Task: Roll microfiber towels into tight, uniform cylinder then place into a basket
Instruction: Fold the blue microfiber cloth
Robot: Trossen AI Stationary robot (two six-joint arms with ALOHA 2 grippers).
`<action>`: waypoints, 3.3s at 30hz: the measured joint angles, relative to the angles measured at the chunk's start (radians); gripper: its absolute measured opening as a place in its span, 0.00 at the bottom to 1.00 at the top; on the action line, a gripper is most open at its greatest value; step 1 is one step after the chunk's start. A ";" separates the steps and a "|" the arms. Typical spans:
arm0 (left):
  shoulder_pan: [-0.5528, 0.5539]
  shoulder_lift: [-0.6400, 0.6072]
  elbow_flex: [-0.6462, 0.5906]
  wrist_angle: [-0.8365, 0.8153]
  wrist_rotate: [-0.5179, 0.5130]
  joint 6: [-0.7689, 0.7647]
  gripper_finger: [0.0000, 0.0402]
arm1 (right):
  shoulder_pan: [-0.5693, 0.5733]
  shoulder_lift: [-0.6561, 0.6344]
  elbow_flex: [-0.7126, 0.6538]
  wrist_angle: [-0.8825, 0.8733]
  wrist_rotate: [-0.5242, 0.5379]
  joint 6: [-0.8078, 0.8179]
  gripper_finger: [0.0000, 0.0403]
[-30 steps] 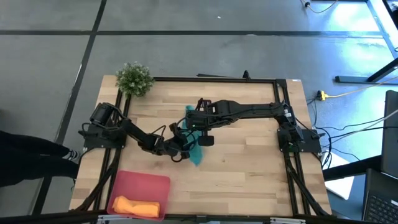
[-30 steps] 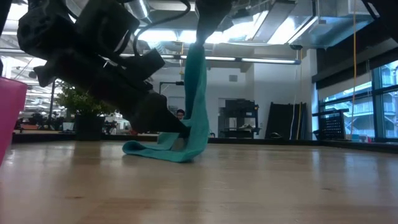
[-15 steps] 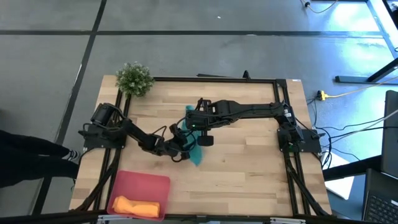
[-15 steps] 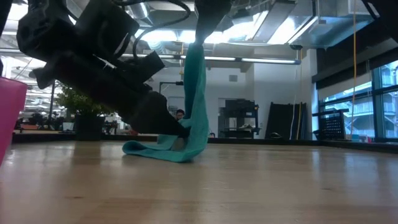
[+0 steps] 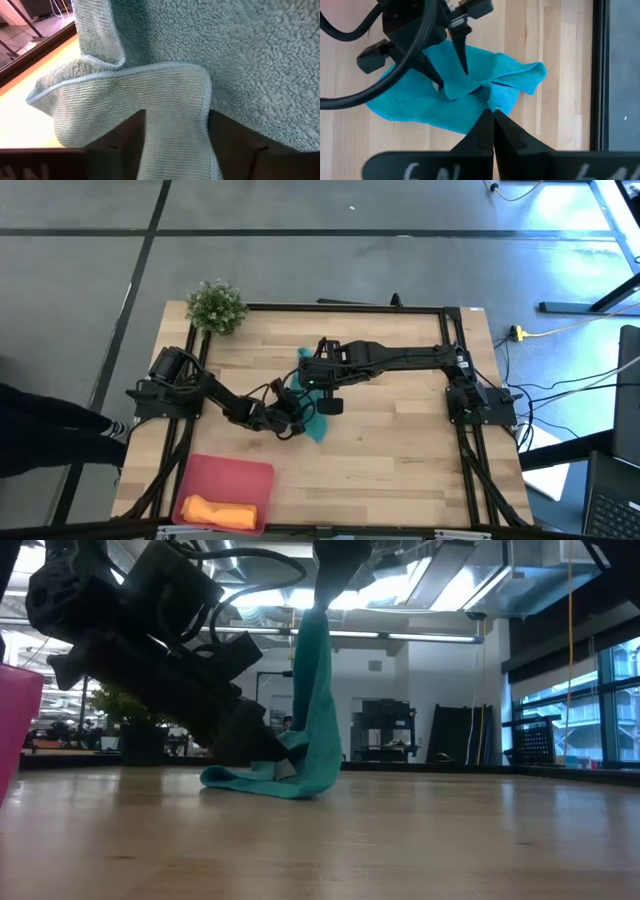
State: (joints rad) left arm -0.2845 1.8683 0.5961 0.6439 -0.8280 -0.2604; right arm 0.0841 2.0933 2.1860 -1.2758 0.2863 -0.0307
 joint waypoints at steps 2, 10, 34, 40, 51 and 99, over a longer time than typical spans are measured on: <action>-0.008 0.000 0.000 0.000 0.000 0.000 0.41 | 0.000 0.000 0.000 0.000 0.000 0.000 0.00; -0.062 -0.016 0.000 -0.007 0.001 0.007 0.04 | -0.001 0.000 0.000 0.000 0.000 0.000 0.00; -0.051 -0.018 0.028 0.001 0.090 0.012 0.20 | 0.000 0.000 0.000 0.000 0.008 0.004 0.00; -0.007 -0.015 0.031 -0.037 0.086 0.029 0.25 | 0.000 0.000 0.000 0.000 0.008 0.027 0.00; 0.010 -0.014 0.031 -0.068 0.086 0.086 0.24 | 0.000 0.000 0.000 0.000 0.008 0.027 0.00; 0.000 -0.536 0.030 -0.940 0.105 -0.290 0.00 | -0.043 0.001 0.000 -0.257 0.177 0.149 0.02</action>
State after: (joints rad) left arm -0.2846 1.3323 0.6258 -0.2959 -0.7233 -0.5500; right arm 0.0408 2.0941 2.1857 -1.5325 0.4633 0.1181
